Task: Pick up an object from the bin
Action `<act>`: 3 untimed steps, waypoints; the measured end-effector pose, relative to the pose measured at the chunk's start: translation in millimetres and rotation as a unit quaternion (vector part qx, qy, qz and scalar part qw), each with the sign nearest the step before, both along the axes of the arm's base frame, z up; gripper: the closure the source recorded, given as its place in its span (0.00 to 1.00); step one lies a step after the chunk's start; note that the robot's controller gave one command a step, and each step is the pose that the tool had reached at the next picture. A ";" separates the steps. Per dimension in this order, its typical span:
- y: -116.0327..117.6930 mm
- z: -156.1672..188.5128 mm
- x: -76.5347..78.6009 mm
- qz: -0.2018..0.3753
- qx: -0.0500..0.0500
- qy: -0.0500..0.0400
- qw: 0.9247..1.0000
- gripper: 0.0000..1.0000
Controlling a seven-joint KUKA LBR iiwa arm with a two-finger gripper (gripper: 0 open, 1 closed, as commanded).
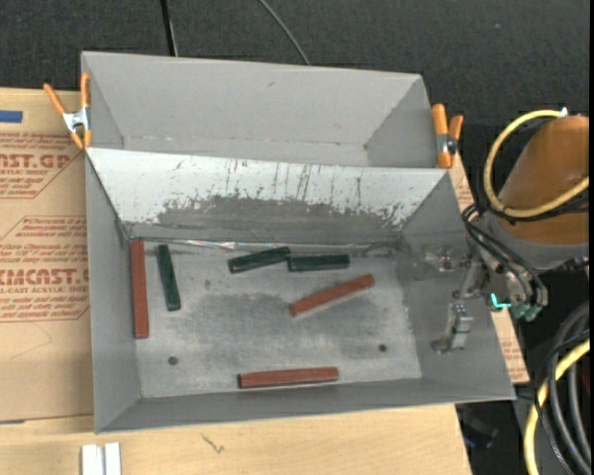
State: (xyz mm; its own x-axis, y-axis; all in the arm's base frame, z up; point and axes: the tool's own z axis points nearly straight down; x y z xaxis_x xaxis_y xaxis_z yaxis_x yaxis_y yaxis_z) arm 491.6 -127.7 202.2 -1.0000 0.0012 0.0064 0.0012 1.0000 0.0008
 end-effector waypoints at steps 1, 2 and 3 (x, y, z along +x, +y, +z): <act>0.5 3.7 1.9 0.001 -0.001 -0.004 1.000 0.00; 32.3 -30.4 2.3 0.051 -0.003 -0.008 0.999 0.00; 45.9 -44.4 4.0 0.073 -0.001 -0.004 0.997 0.00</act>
Offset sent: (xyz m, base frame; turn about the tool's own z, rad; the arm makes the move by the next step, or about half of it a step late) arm -0.0006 0.0765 -0.0764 -0.2299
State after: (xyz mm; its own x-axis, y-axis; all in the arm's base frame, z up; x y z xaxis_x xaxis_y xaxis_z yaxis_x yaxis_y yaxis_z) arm 495.6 -81.7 157.9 -0.9895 -0.1446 -0.0014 -0.1446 0.9895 -0.0014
